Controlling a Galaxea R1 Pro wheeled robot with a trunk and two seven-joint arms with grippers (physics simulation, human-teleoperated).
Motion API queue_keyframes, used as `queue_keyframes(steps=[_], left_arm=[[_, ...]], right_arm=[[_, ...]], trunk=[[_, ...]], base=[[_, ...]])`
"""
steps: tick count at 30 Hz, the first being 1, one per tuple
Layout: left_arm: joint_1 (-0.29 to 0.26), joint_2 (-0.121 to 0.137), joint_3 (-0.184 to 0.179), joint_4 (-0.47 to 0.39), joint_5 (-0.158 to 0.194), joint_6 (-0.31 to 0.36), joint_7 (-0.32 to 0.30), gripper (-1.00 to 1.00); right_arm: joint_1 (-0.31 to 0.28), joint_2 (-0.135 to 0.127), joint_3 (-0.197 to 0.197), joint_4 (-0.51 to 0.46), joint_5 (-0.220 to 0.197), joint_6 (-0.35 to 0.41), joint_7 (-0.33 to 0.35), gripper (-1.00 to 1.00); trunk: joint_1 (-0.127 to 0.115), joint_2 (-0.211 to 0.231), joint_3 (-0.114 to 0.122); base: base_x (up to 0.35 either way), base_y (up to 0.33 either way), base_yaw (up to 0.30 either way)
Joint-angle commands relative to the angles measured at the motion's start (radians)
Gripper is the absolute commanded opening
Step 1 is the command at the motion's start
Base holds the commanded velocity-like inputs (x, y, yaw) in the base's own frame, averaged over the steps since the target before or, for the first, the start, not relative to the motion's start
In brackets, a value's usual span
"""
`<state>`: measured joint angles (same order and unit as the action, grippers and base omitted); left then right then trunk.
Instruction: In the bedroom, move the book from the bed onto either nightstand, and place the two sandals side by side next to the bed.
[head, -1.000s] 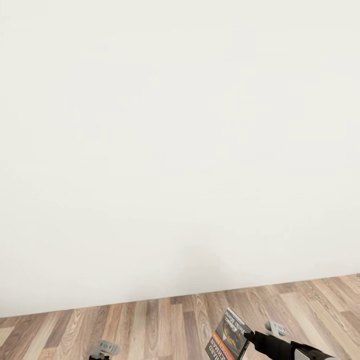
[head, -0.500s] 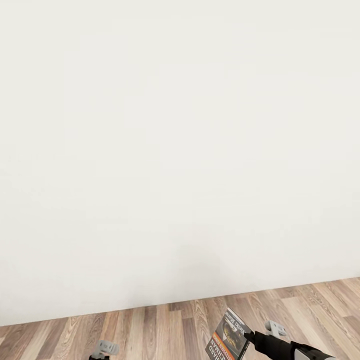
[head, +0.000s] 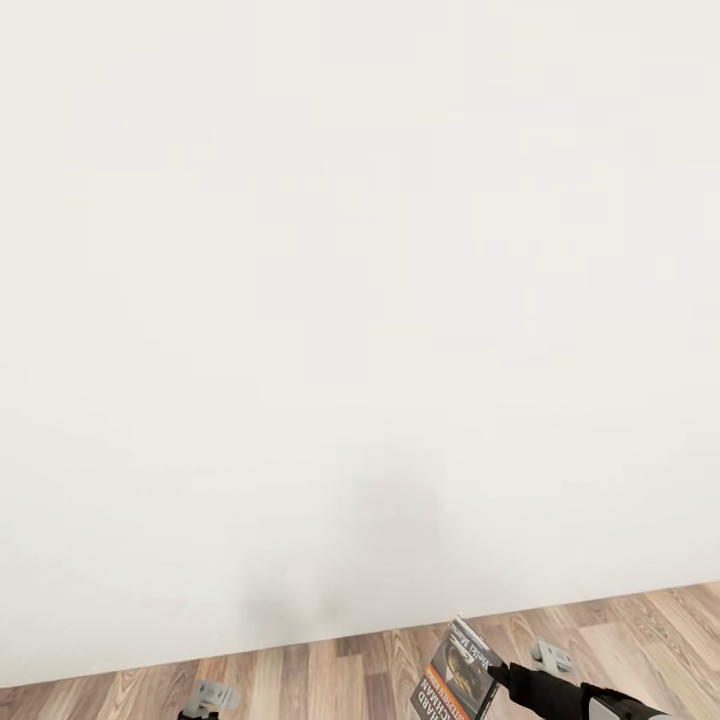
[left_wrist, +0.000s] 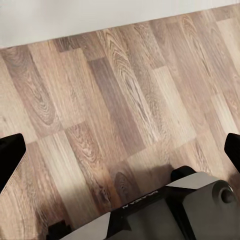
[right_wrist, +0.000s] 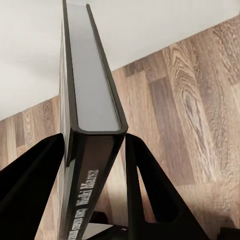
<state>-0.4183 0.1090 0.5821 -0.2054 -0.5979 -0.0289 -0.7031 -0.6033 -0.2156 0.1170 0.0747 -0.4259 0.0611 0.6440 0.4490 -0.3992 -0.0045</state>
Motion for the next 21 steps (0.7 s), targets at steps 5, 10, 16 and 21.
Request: queue_keyframes(steps=[5,10,16,21], left_arm=[[0.0,-0.001,0.008,0.0,-0.011,-0.002,-0.004,1.0],[0.0,-0.002,0.008,0.0,-0.011,-0.003,-0.004,1.0],[0.0,-0.002,0.008,0.0,-0.011,-0.003,-0.004,1.0],[0.0,-0.002,0.008,0.0,-0.011,-0.003,-0.004,1.0]], right_arm=[[-0.001,-0.001,0.004,0.002,-0.011,0.005,0.005,-1.0],[-0.001,-0.001,0.004,0.002,-0.011,0.005,0.005,-1.0],[-0.001,-0.001,0.004,0.002,-0.011,0.005,0.005,-1.0],[-0.001,0.0,0.004,0.002,-0.011,0.005,0.005,-1.0]], trunk=[[0.001,-0.001,0.0],[0.001,-0.001,0.0],[0.001,-0.001,0.0],[0.001,-0.001,0.0]], base=[[0.323,0.0,0.0],[0.32,0.0,0.0],[0.319,0.0,0.0],[0.24,0.0,-0.066]])
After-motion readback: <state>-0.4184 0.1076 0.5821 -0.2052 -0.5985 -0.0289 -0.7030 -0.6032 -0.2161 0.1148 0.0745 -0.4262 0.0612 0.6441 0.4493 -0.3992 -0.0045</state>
